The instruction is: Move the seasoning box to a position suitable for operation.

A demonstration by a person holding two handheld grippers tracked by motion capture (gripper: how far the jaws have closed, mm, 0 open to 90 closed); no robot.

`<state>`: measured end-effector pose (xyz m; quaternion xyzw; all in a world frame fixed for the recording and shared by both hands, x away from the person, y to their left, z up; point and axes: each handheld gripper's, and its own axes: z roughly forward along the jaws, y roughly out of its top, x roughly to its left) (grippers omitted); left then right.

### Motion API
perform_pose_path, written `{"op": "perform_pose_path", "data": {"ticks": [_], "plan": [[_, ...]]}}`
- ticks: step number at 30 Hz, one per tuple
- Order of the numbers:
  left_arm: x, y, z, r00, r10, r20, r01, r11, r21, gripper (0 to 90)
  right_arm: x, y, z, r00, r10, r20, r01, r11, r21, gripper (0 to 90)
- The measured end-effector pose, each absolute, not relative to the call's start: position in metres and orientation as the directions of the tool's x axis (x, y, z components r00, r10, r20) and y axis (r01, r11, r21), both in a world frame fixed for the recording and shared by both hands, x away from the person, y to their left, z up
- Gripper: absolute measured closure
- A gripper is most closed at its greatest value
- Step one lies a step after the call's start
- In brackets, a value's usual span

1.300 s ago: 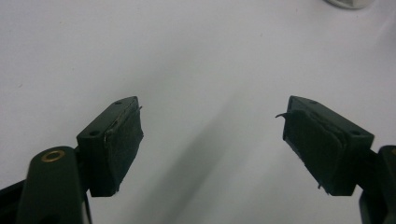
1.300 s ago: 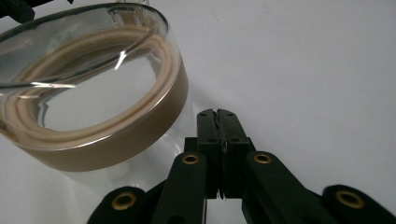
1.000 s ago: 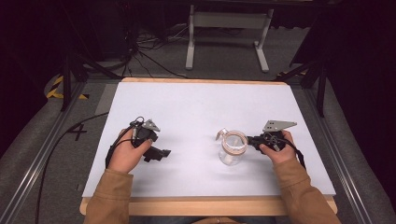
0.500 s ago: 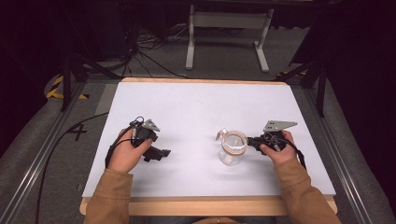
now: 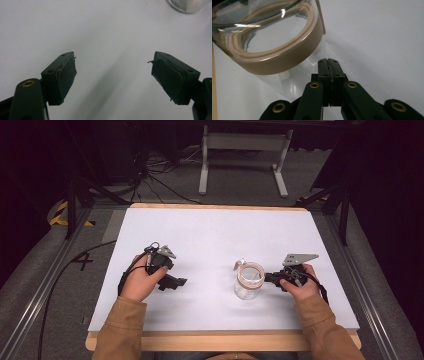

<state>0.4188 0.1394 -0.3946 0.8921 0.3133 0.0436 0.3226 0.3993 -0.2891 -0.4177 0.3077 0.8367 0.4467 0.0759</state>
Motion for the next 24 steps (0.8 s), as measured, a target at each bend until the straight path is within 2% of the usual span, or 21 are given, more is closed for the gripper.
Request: {"op": "perform_pose_path", "data": {"ticks": [12,24], "plan": [[0.428,0.123,-0.394,0.825,0.552,-0.119,0.499,-0.615,0.611,19.6,0.383,-0.277,-0.423,-0.825,0.550,0.131,0.437,0.472,0.765,90.0],[0.432,0.122,-0.393,0.810,0.571,-0.131,0.521,-0.601,0.606,19.6,0.374,-0.261,-0.430,-0.851,0.513,0.116,0.422,0.534,0.733,90.0]]}}
